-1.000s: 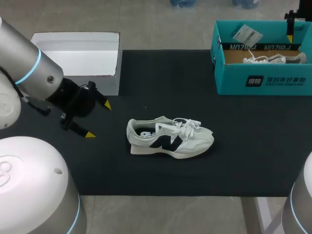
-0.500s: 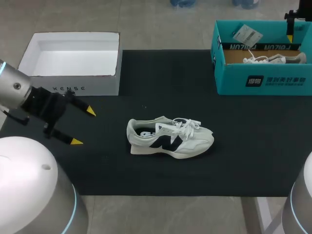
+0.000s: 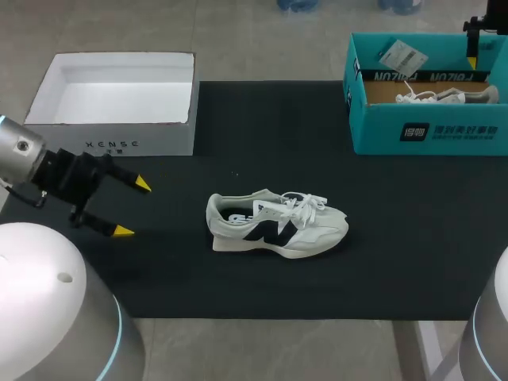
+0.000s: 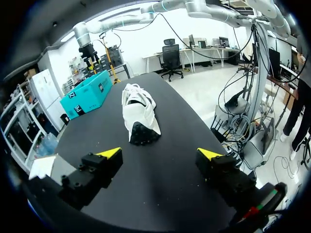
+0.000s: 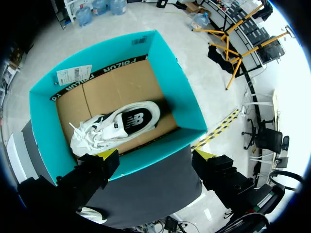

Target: Take the shoe out of the shoebox, open the shoe tongue, remove and reinsert the insole, then place the shoe into the shoebox

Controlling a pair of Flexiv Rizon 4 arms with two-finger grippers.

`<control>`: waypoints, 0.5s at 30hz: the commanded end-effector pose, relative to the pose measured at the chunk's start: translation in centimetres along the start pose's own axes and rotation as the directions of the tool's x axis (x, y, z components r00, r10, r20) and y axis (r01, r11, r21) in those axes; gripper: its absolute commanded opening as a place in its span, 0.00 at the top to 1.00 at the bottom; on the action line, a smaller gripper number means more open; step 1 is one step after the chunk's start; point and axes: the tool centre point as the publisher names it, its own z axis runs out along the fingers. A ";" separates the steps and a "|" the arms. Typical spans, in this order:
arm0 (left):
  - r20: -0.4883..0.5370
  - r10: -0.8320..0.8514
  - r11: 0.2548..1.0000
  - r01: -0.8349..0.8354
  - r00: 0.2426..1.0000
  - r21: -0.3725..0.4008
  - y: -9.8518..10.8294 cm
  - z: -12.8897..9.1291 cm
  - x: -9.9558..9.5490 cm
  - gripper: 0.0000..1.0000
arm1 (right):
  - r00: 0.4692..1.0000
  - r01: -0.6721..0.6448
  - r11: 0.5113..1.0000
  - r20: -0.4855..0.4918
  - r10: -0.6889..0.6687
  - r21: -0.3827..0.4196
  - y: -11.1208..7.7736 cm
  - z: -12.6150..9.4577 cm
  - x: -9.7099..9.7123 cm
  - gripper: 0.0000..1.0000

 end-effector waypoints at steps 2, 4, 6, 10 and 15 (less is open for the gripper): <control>0.009 -0.021 0.994 0.020 1.000 0.108 2.2 1.1 0.0 0.00 | 1.000 -0.001 1.000 -0.001 0.001 0.000 0.0 0.0 0.0 0.00; 0.006 -0.037 0.992 0.036 0.999 0.124 2.6 1.6 -0.1 0.00 | 1.000 -0.001 1.000 -0.001 0.001 0.000 0.0 0.0 0.0 0.00; 0.007 -0.041 0.991 0.040 0.999 0.132 2.9 2.0 0.0 0.00 | 1.000 -0.001 1.000 -0.001 0.001 0.000 0.0 0.0 0.0 0.00; 0.011 -0.059 0.987 0.056 0.998 0.154 3.4 2.5 -0.1 0.00 | 1.000 -0.001 1.000 -0.001 0.001 0.000 0.0 0.0 0.0 0.00; 0.002 -0.065 0.981 0.064 0.998 0.185 4.1 3.2 -0.2 0.00 | 1.000 -0.001 1.000 -0.001 0.001 0.000 0.0 0.0 0.0 0.00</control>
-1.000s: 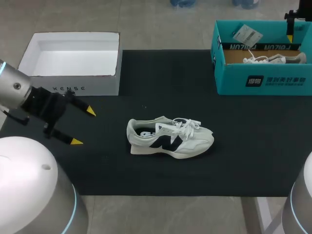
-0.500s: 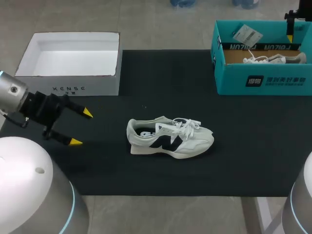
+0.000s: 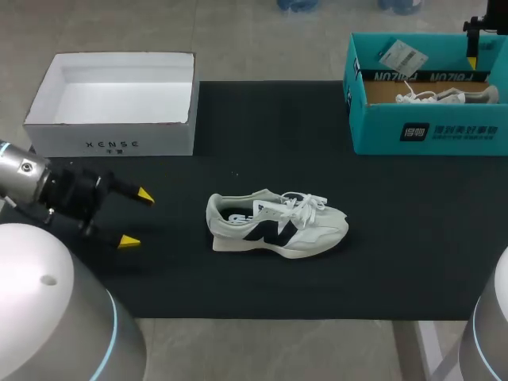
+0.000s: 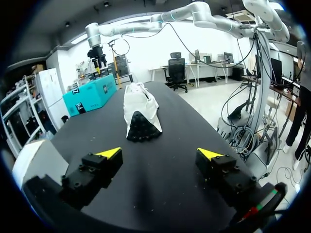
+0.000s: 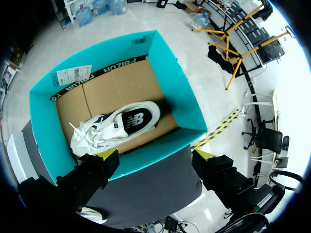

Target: Take the shoe out of the shoebox, open the shoe tongue, remove and reinsert the insole, then place the shoe into the shoebox

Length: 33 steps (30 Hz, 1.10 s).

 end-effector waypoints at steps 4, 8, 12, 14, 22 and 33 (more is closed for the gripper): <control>-0.009 0.000 0.999 0.001 1.000 0.046 1.2 1.0 -0.6 0.00 | 1.000 -0.001 1.000 -0.001 0.001 0.000 0.0 0.0 0.0 0.00; -0.012 0.004 0.999 -0.003 1.000 0.047 1.1 2.0 -1.0 0.00 | 1.000 -0.001 1.000 -0.001 0.001 0.000 0.0 0.0 0.0 0.00; -0.012 -0.010 0.998 0.011 1.000 0.059 1.4 3.1 -1.7 0.00 | 1.000 -0.001 1.000 -0.001 0.001 0.000 0.0 0.0 0.0 0.00; -0.014 -0.020 0.997 0.021 1.000 0.073 1.4 3.6 -1.9 0.00 | 1.000 -0.001 1.000 -0.001 0.001 0.000 0.0 0.0 0.0 0.00; -0.024 -0.029 0.994 0.031 0.999 0.107 0.6 6.8 -2.3 0.00 | 1.000 -0.001 1.000 -0.001 0.001 0.000 0.0 0.0 0.0 0.00; 0.017 -0.087 0.984 0.083 0.996 0.157 0.3 9.5 -3.0 0.00 | 1.000 -0.001 1.000 -0.001 0.001 0.000 0.0 0.0 0.0 0.00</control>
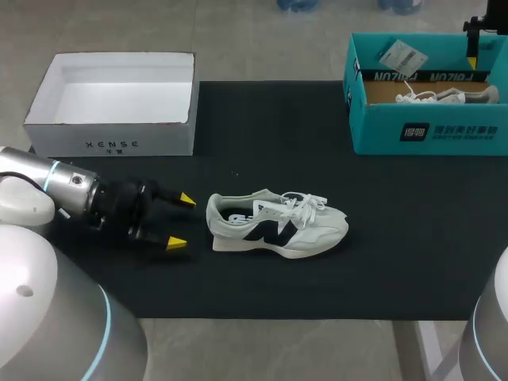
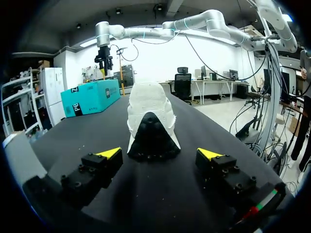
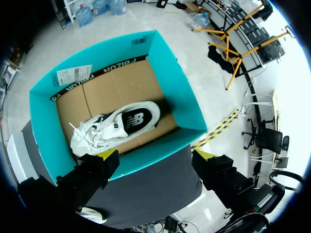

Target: Take the shoe out of the shoebox, open the shoe tongue, remove and reinsert the insole, then place the shoe into the shoebox

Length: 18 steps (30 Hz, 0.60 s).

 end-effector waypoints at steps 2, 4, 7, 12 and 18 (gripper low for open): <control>-0.005 -0.010 1.000 0.010 1.000 0.020 0.5 0.8 -0.2 0.00 | 1.000 -0.001 1.000 -0.001 0.001 0.000 0.0 0.0 0.0 0.00; -0.009 -0.011 1.000 0.011 1.000 0.023 0.5 1.0 -0.2 0.00 | 1.000 -0.001 1.000 -0.001 0.001 0.000 0.0 0.0 0.0 0.00; -0.011 -0.013 1.000 0.013 1.000 0.028 0.4 1.4 -0.1 0.00 | 1.000 -0.001 1.000 -0.001 0.001 0.000 0.0 0.0 0.0 0.00; -0.027 -0.011 0.999 0.012 1.000 0.039 0.0 2.3 -0.2 0.00 | 1.000 -0.001 1.000 -0.001 0.001 0.000 0.0 0.0 0.0 0.00; -0.028 -0.010 0.999 0.011 1.000 0.037 -0.3 3.6 -0.3 0.00 | 1.000 -0.001 1.000 -0.001 0.001 0.000 0.0 0.0 0.0 0.00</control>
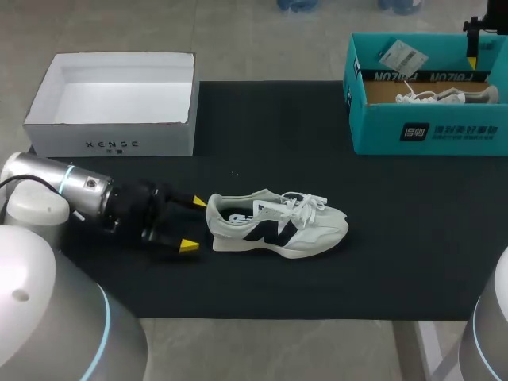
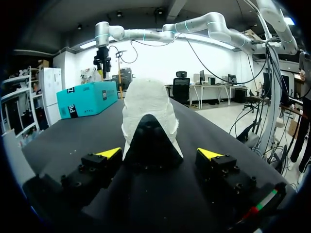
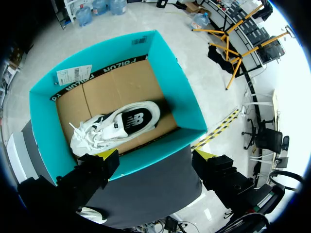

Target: Take the shoe out of the shoebox, open the shoe tongue, remove and reinsert the insole, then place the shoe into the shoebox

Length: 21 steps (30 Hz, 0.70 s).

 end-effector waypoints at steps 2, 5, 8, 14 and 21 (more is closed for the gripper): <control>-0.005 0.001 1.000 -0.001 1.000 -0.001 -0.1 1.2 -0.4 0.00 | 1.000 -0.001 1.000 -0.001 0.001 0.000 0.0 0.0 0.0 0.00; -0.007 0.003 1.000 -0.003 1.000 -0.001 -0.2 1.6 -0.6 0.00 | 1.000 -0.001 1.000 -0.001 0.001 0.000 0.0 0.0 0.0 0.00; -0.005 0.005 1.000 -0.005 1.000 -0.003 -0.3 2.0 -0.8 0.00 | 1.000 -0.001 1.000 -0.001 0.001 0.000 0.0 0.0 0.0 0.00; -0.009 0.008 1.000 -0.008 1.000 -0.011 -0.3 2.7 -0.9 0.00 | 1.000 -0.001 1.000 -0.001 0.001 0.000 0.0 0.0 0.0 0.00; 0.003 -0.017 1.000 0.017 1.000 -0.026 0.4 3.2 -0.5 0.00 | 1.000 -0.001 1.000 -0.001 0.001 0.000 0.0 0.0 0.0 0.00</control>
